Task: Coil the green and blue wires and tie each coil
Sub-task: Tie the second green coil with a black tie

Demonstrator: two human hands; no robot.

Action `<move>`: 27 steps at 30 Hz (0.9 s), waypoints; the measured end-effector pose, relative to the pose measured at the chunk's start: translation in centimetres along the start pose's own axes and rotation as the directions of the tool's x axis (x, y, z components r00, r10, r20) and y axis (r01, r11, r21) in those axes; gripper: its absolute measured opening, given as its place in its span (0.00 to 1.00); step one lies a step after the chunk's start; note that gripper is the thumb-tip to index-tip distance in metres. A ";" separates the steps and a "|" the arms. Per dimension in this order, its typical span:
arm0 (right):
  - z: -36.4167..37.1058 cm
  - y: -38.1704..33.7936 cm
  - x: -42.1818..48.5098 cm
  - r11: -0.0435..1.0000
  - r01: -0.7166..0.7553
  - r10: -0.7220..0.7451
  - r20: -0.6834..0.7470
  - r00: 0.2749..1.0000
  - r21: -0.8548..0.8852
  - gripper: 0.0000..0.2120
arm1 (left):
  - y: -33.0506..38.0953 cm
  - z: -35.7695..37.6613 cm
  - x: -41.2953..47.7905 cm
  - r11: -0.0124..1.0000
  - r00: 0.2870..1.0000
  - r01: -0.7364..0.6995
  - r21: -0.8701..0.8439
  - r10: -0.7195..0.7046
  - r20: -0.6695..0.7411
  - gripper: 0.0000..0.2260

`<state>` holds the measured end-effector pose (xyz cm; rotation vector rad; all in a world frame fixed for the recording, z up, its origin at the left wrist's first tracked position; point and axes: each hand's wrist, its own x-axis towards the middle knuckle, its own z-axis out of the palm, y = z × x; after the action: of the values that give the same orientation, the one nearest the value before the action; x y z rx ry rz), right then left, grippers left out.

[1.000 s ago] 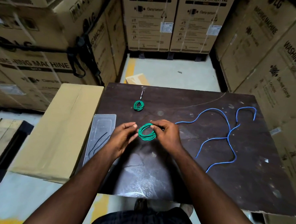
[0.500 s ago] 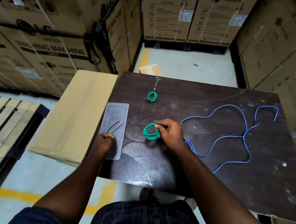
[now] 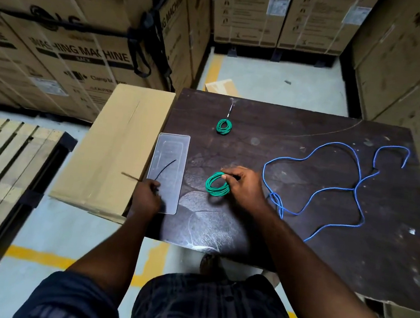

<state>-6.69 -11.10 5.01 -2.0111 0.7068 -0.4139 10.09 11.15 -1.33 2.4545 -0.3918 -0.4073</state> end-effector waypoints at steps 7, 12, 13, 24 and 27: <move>-0.2 0.2 -0.1 1.000 -0.030 0.030 0.006 1.000 0.010 0.08 | -1.5 0.1 0.5 0.993 1.000 0.026 0.117 -0.025 -0.013 0.10; -0.4 0.2 -0.2 0.999 -0.031 0.031 0.002 1.000 0.008 0.08 | -0.9 0.1 0.3 0.988 1.000 -0.008 0.156 0.008 0.003 0.08; -0.5 0.2 -0.3 1.000 -0.028 0.028 0.000 1.000 0.009 0.08 | -0.7 0.0 0.2 0.986 1.000 -0.011 0.166 0.010 0.010 0.07; -0.9 0.2 -0.5 0.999 -0.050 0.050 -0.013 0.999 0.023 0.08 | 1.5 0.7 0.3 0.997 0.997 -0.055 0.058 0.057 -0.051 0.11; -0.8 0.2 -0.3 0.998 -0.044 0.045 -0.021 0.999 0.035 0.09 | 2.9 0.9 0.6 0.997 0.994 -0.076 0.025 0.078 -0.079 0.10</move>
<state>-7.47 -11.55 5.25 -1.9580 0.7514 -0.4192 9.81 8.20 -0.40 2.4593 -0.4580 -0.2732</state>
